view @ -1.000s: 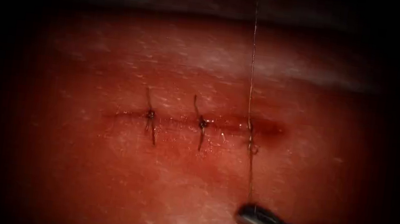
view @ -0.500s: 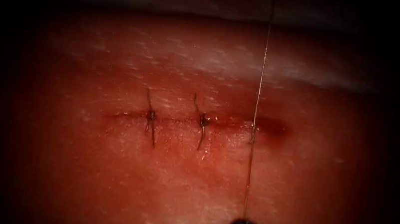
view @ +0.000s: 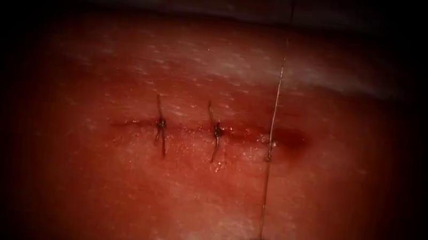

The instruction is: Wound Closure

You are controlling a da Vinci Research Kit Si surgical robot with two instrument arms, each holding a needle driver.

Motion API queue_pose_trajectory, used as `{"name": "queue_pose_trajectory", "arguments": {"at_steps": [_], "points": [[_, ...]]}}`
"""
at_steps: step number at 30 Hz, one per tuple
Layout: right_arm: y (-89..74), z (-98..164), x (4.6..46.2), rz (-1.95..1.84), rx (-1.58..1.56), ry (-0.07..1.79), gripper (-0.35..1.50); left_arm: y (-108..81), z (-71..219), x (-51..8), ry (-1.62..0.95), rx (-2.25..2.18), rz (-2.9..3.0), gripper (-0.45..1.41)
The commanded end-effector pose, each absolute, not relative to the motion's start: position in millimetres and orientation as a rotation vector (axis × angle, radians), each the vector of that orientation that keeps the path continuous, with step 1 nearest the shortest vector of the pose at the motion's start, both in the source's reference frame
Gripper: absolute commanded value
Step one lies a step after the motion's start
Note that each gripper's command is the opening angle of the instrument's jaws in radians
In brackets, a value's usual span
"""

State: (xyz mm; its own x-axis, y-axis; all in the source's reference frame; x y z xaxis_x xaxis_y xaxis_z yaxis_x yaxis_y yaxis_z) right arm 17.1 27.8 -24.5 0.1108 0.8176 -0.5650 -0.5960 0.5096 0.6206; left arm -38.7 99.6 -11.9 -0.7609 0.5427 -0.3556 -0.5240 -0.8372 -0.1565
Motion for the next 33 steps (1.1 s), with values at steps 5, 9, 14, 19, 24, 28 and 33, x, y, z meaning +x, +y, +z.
{"name": "queue_pose_trajectory", "arguments": {"at_steps": [5,9,14,19,24,28,33], "points": [[28.8,-23,17.7,1.089,0.212,1.031,1.21,97.3,-15,-36.5,-0.241,-0.654,2.447,-0.35],[29.6,-24,17.0,1.097,0.211,1.026,1.40,92.0,-20,-34.1,-0.374,-0.718,2.407,-0.35],[30.7,-26,15.3,1.104,0.231,1.017,1.46,85.2,-27,-32.2,-0.467,-0.797,2.377,-0.35],[34.5,-28,15.1,1.116,0.247,1.032,1.31,78.3,-33,-32.0,-0.498,-0.891,2.351,-0.35],[38.0,-27,16.5,1.119,0.276,1.072,1.30,72.5,-35,-33.1,-0.503,-0.918,2.366,-0.35],[39.2,-27,17.2,1.077,0.330,1.086,1.30,68.4,-35,-33.8,-0.507,-0.935,2.387,-0.35],[40.7,-25,19.5,1.064,0.291,1.100,1.18,64.0,-33,-34.3,-0.523,-0.945,2.394,-0.35]]}}
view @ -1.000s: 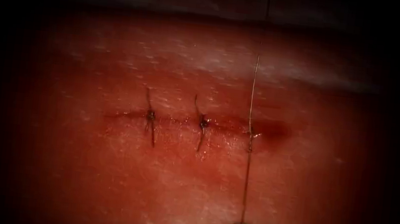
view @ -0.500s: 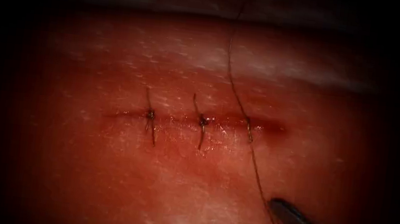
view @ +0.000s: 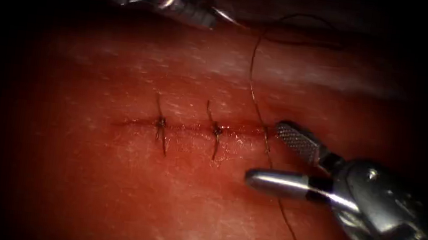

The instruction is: Wound Closure

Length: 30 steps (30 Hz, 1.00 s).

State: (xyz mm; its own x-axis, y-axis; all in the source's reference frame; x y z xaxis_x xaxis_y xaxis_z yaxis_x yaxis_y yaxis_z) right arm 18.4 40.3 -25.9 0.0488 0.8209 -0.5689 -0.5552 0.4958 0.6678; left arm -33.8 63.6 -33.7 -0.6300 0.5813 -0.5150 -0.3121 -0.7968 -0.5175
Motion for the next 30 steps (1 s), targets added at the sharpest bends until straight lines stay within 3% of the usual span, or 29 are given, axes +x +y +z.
{"name": "queue_pose_trajectory", "arguments": {"at_steps": [1,2,4,7,8,9,10,17,30], "points": [[41.0,-25,19.7,1.060,0.285,1.104,1.13,63.4,-33,-34.2,-0.526,-0.945,2.395,-0.35],[41.6,-24,19.9,1.045,0.268,1.122,1.03,62.3,-33,-34.0,-0.530,-0.945,2.396,-0.35],[41.8,-24,20.0,1.046,0.265,1.134,0.99,61.9,-32,-33.9,-0.532,-0.943,2.395,-0.35],[42.8,-23,20.0,1.050,0.254,1.183,0.71,60.6,-32,-33.5,-0.535,-0.942,2.389,-0.35],[43.1,-23,19.9,1.051,0.251,1.204,0.52,60.2,-32,-33.4,-0.537,-0.944,2.392,-0.35],[43.4,-23,19.9,1.053,0.249,1.216,0.00,59.7,-32,-33.5,-0.540,-0.943,2.390,-0.35],[43.6,-23,19.9,1.054,0.248,1.230,-0.32,59.4,-32,-33.5,-0.544,-0.942,2.388,-0.35],[46.5,-23,18.5,1.029,0.205,1.396,-0.35,56.7,-30,-34.9,-0.567,-0.947,2.392,-0.35],[48.4,-24,18.5,0.893,0.539,1.577,-0.35,56.7,-19,-39.7,-0.524,-0.919,2.435,-0.35]]}}
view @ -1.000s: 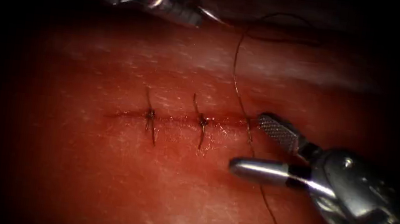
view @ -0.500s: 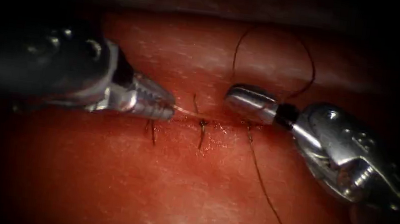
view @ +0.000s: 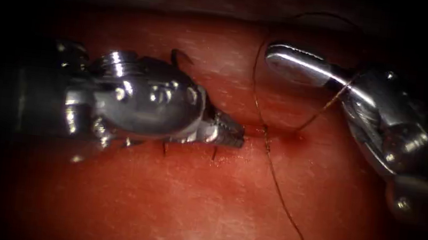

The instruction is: Wound Closure

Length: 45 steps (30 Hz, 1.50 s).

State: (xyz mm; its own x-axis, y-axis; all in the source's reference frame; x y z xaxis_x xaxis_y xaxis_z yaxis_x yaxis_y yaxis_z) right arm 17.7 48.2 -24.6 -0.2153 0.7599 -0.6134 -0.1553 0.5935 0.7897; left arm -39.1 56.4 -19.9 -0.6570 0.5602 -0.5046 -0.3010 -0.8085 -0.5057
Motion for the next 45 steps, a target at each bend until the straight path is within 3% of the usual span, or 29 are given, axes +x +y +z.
{"name": "queue_pose_trajectory", "arguments": {"at_steps": [1,7,12,14,17,19,27,28,33,39,45], "points": [[48.2,-24.3,18.7,0.849,0.592,1.588,-0.30,56.8,-18.0,-39.7,-0.522,-0.914,2.436,-0.35],[46.4,-24.9,19.1,0.656,0.770,1.500,-0.16,58.1,-14.4,-39.3,-0.517,-0.895,2.429,-0.35],[45.9,-25.2,18.6,0.454,0.833,1.443,-0.16,58.7,-13.6,-39.9,-0.525,-0.899,2.435,-0.35],[46.2,-25.0,18.5,0.373,0.826,1.400,0.10,58.9,-13.5,-40.6,-0.527,-0.900,2.436,-0.35],[46.8,-24.9,18.6,0.269,0.813,1.322,0.36,58.8,-13.6,-41.1,-0.531,-0.903,2.439,-0.35],[47.2,-24.6,18.5,0.091,0.807,1.219,0.42,58.5,-13.9,-41.5,-0.539,-0.909,2.445,-0.35],[47.0,-24.6,19.6,-0.152,0.813,1.170,0.41,58.2,-14.2,-41.5,-0.546,-0.914,2.449,-0.35],[46.7,-24.6,19.9,-0.182,0.819,1.162,0.52,58.1,-14.3,-41.4,-0.549,-0.916,2.451,-0.35],[45.1,-24.4,19.8,-0.263,0.830,1.119,0.68,57.6,-14.7,-40.7,-0.562,-0.924,2.457,-0.35],[43.4,-23.8,19.9,-0.347,0.832,1.049,1.03,57.6,-14.9,-40.5,-0.564,-0.927,2.460,-0.35],[40.8,-23.6,18.4,-0.481,0.857,0.993,0.99,57.4,-15.1,-40.4,-0.564,-0.929,2.462,-0.35]]}}
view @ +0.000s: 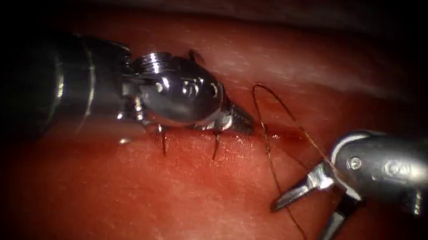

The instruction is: Wound Closure

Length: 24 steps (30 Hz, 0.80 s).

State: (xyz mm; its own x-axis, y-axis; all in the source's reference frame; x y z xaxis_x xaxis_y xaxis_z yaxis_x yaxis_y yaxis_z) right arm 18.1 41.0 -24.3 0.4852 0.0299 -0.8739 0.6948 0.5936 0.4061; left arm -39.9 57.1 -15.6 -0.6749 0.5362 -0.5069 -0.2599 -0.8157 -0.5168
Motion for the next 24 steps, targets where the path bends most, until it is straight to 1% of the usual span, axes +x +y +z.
{"name": "queue_pose_trajectory", "arguments": {"at_steps": [1,6,12,13,15,16,18,24], "points": [[40.6,-23.2,18.1,-0.512,0.857,0.974,0.98,57.4,-15.1,-40.4,-0.565,-0.930,2.463,-0.35],[39.5,-22.1,17.8,-0.551,0.834,0.914,0.98,57.1,-15.2,-40.0,-0.562,-0.932,2.468,-0.35],[38.8,-21.0,18.3,-0.553,0.818,0.911,0.98,57.0,-15.2,-39.8,-0.560,-0.933,2.471,-0.35],[38.8,-20.8,18.5,-0.550,0.809,0.909,0.88,56.9,-15.2,-39.7,-0.560,-0.933,2.471,-0.35],[38.9,-20.7,18.6,-0.548,0.805,0.906,0.78,56.9,-15.2,-39.7,-0.560,-0.933,2.471,-0.35],[39.1,-20.6,18.6,-0.549,0.801,0.904,0.47,56.9,-15.2,-39.7,-0.560,-0.933,2.472,-0.35],[39.1,-20.5,18.4,-0.567,0.826,0.889,-0.35,56.8,-15.2,-39.7,-0.560,-0.933,2.472,-0.35],[39.1,-20.4,18.1,-0.566,0.831,0.916,-0.35,56.4,-15.4,-39.0,-0.564,-0.930,2.480,-0.35]]}}
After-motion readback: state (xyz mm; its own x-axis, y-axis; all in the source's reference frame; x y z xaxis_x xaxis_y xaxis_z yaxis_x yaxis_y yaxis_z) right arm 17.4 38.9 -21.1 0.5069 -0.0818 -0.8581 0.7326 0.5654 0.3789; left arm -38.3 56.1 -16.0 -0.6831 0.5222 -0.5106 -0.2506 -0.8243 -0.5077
